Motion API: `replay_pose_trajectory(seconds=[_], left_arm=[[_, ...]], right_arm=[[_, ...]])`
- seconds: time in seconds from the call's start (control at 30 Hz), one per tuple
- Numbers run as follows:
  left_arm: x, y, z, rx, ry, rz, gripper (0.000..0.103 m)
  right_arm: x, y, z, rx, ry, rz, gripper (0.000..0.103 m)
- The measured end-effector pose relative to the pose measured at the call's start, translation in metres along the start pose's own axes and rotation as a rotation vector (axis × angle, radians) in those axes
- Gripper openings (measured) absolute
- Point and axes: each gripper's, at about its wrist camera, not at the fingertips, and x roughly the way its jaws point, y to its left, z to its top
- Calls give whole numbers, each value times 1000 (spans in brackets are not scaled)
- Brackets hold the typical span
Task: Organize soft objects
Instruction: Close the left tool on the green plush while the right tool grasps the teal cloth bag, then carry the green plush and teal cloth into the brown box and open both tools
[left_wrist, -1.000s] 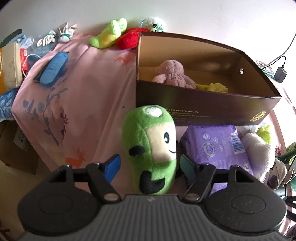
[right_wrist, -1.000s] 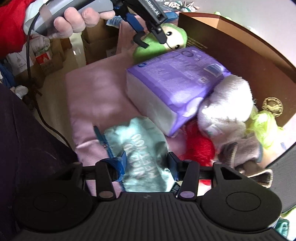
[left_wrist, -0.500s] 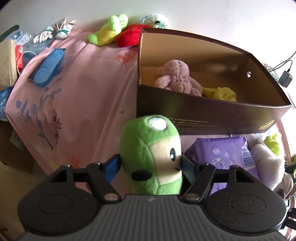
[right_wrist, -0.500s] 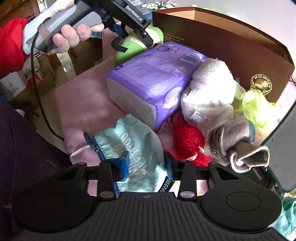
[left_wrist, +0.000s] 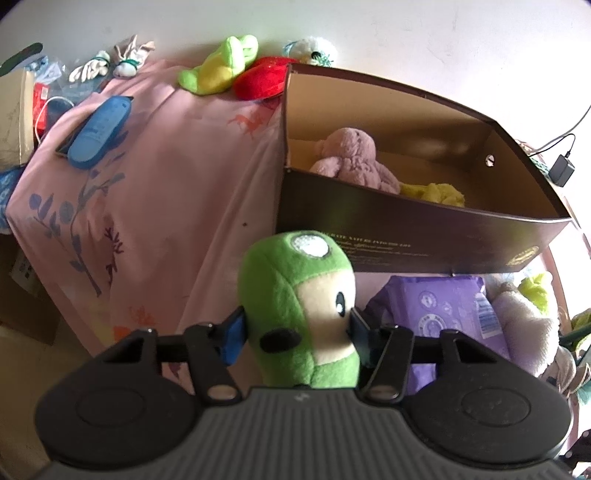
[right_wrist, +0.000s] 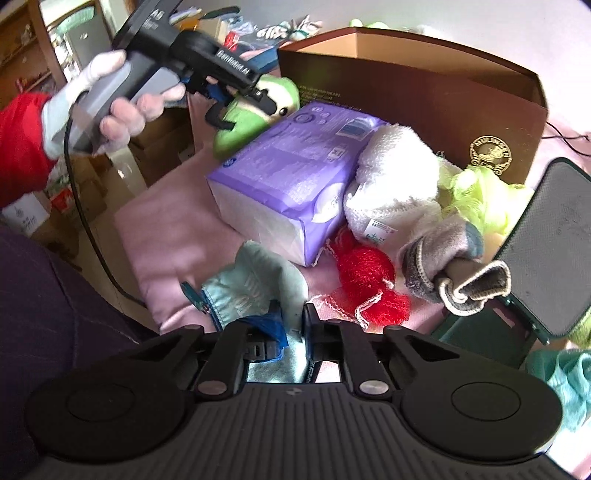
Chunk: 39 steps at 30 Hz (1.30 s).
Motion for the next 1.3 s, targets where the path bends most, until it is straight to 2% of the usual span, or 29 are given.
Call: replay_pose_trajectory(seconds=[0.4,0.47,0.63,0.73,0.9,1.0,1.17,1.3], left_arm=[[-49,-4,-5,35,-82,-62,56],[-59,-7,-4,49,-105,-73,56],[-75,-14,1,65,-144,-109,56],[-83,-18,1,71,-159,-130,56],[-90,-20,-1,70,-169,-134,56],[-93,-18,-1,63,-174,-130,56],[-94,-19,-2,63,-170,-123,56],[-93,-20,-3,62,-164,-127,56]], right_arm=[[-39,-17,12,130,-113,-20,0],[-38,-17,12,120,-121,-39,0],[-22,-17,6,142,-69,-13,1],[-16,-20,2,166,-61,-37,3],[-1,-34,-12,236,10,11,6],[-2,-38,-20,295,5,89,9],[1,-20,-14,205,4,169,12],[8,-4,-7,75,44,185,15]])
